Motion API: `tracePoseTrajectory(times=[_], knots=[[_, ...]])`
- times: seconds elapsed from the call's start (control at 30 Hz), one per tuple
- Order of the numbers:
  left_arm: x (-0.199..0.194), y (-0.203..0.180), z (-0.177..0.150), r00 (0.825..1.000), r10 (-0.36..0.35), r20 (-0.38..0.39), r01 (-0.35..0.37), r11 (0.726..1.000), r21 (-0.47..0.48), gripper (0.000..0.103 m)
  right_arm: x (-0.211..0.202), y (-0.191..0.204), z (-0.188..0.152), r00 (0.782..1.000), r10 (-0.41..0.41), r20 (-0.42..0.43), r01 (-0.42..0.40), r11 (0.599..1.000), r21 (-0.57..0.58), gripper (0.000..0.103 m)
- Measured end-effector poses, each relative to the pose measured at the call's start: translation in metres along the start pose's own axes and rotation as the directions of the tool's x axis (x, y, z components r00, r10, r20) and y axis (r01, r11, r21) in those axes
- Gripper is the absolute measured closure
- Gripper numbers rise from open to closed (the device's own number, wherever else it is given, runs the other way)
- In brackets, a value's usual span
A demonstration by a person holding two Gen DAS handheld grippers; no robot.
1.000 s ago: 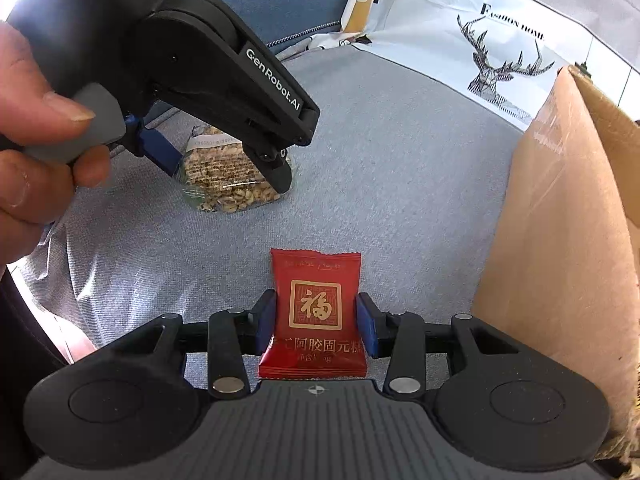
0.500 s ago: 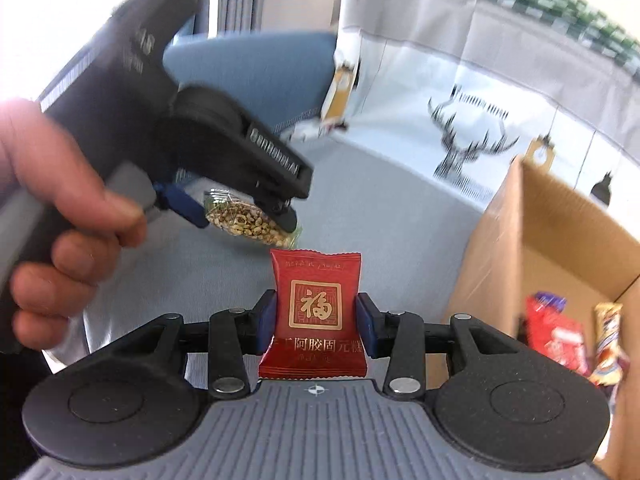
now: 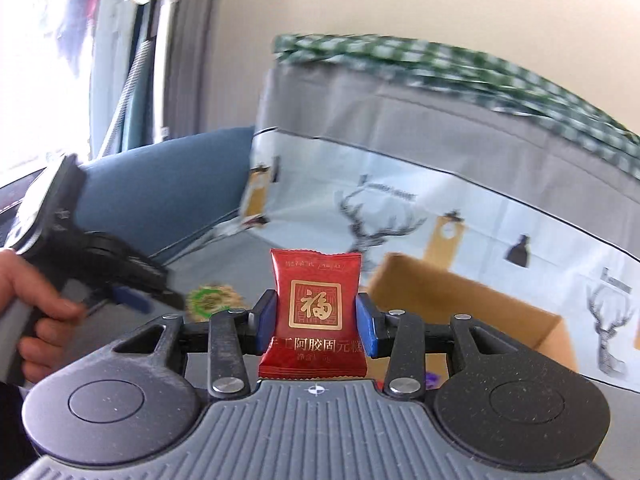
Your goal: Organize snacks
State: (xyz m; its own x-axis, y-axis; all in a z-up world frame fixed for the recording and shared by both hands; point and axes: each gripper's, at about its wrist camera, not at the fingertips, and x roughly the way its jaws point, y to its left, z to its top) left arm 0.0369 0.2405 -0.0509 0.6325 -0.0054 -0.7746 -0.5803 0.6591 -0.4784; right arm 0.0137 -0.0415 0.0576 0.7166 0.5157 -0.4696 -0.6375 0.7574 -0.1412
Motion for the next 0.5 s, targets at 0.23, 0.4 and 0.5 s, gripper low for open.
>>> tracePoseTrajectory(times=[0.23, 0.4, 0.5], knots=[[0.022, -0.01, 0.014, 0.999, 0.034, -0.014, -0.033, 0.998, 0.047, 0.02, -0.008, -0.039, -0.021, 1.0, -0.018, 0.024, 0.014, 0.986, 0.164, 0.06], [0.048, -0.033, 0.016, 0.996, 0.083, -0.011, -0.08, 0.982, 0.172, 0.003, -0.008, -0.046, -0.028, 1.0, -0.011, 0.018, 0.008, 0.986, 0.165, 0.06], [0.068, -0.05, 0.015, 0.992, 0.127, -0.014, -0.118, 0.955, 0.271, 0.001, -0.005, -0.05, -0.031, 1.0, -0.002, 0.005, 0.001, 0.986, 0.164, 0.06]])
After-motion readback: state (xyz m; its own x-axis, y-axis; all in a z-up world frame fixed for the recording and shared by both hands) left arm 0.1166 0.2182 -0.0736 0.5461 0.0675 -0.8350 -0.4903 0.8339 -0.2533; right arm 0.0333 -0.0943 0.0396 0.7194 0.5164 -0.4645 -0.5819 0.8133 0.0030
